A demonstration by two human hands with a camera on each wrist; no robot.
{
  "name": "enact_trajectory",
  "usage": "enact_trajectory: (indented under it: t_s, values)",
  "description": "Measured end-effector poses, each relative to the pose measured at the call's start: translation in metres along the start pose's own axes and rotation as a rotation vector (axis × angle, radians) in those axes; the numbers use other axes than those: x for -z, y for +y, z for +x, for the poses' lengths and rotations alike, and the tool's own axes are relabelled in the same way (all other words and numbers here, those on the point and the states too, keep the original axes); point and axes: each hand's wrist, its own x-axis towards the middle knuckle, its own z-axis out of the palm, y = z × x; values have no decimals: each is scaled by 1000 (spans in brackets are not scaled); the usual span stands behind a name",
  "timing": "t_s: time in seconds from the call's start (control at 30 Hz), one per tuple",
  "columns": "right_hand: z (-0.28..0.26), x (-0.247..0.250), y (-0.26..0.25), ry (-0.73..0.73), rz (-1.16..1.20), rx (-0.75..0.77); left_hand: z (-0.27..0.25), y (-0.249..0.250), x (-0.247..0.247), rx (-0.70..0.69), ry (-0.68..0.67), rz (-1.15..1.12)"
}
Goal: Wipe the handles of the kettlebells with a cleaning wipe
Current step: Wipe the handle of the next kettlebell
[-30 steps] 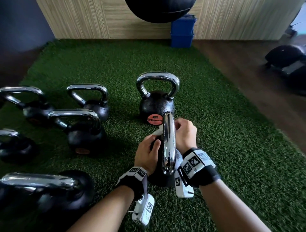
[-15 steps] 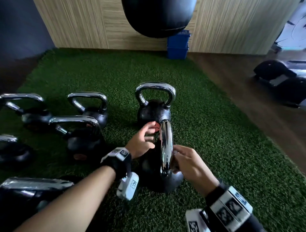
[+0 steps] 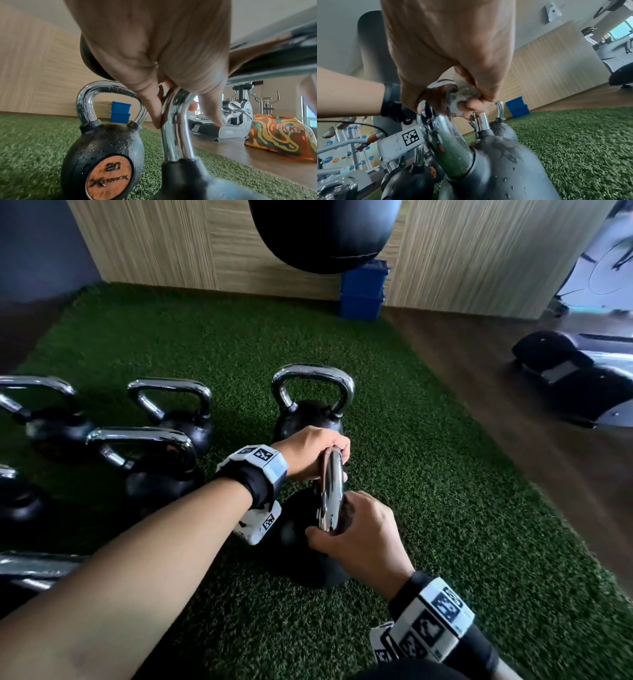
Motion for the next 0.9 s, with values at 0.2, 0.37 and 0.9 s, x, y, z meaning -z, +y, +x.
enact_trajectory:
  t_s: [0.2, 0.37, 0.9]
  values:
    - [6, 20, 15, -62, -100, 65, -28, 9, 10, 2, 95, 110]
    - [10, 46, 31, -45, -103, 237, -72, 13, 3, 175, 254, 150]
    - [50, 57, 48, -86, -229, 302, -117, 46, -1, 396, 149, 329]
